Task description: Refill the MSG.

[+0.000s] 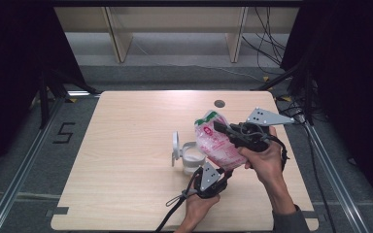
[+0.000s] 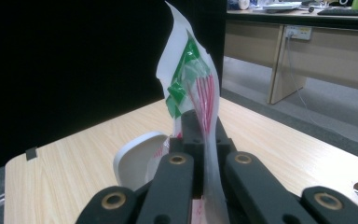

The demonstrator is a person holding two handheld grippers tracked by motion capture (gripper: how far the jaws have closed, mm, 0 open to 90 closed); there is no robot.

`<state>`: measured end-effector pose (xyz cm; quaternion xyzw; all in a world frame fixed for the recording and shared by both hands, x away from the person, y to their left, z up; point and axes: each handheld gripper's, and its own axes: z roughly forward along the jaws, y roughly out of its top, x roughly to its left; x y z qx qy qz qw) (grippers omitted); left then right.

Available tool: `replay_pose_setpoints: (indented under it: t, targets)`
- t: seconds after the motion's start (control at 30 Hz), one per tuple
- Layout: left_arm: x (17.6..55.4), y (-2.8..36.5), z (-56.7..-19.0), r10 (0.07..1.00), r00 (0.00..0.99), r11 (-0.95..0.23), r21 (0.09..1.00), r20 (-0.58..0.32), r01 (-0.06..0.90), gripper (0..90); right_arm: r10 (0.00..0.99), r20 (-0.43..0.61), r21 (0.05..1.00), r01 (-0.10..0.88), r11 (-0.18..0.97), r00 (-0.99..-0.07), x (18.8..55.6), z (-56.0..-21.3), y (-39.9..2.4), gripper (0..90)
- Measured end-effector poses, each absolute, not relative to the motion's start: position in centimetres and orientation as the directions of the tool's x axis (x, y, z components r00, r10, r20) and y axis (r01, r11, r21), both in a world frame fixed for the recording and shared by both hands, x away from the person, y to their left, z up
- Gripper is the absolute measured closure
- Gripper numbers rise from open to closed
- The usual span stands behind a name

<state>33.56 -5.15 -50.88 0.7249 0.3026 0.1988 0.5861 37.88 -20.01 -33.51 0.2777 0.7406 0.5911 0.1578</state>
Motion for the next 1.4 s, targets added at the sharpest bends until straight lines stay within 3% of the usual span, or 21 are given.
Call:
replay_pose_setpoints:
  t: [0.23, 0.6, 0.97, 1.07, 1.4]
  targets:
    - [33.5, -5.0, -50.8, 0.667, 0.741, -0.120, 0.970, -0.079, 0.212, 66.1, 0.613, 0.077, 0.971, 0.198, 0.131, -0.786, 37.9, -33.7, -20.8, 90.0]
    - [32.3, -3.5, -50.2, 0.665, 0.736, -0.085, 0.965, -0.130, 0.247, 53.0, 0.596, 0.140, 0.971, 0.229, 0.075, -0.790, 37.7, -33.9, -21.7, 90.0]
    - [31.2, -1.6, -50.2, 0.658, 0.742, -0.105, 0.960, -0.128, 0.259, 52.2, 0.630, 0.148, 0.967, 0.246, 0.070, -0.762, 37.9, -34.8, -22.6, 90.0]
    - [31.1, -0.9, -50.4, 0.650, 0.755, -0.142, 0.961, -0.089, 0.236, 52.1, 0.627, 0.156, 0.963, 0.259, 0.075, -0.763, 38.0, -35.3, -22.6, 90.0]
    - [30.9, 1.3, -50.4, 0.690, 0.717, -0.143, 0.953, -0.099, 0.269, 51.7, 0.618, 0.172, 0.961, 0.269, 0.068, -0.767, 38.5, -37.0, -22.5, 90.0]
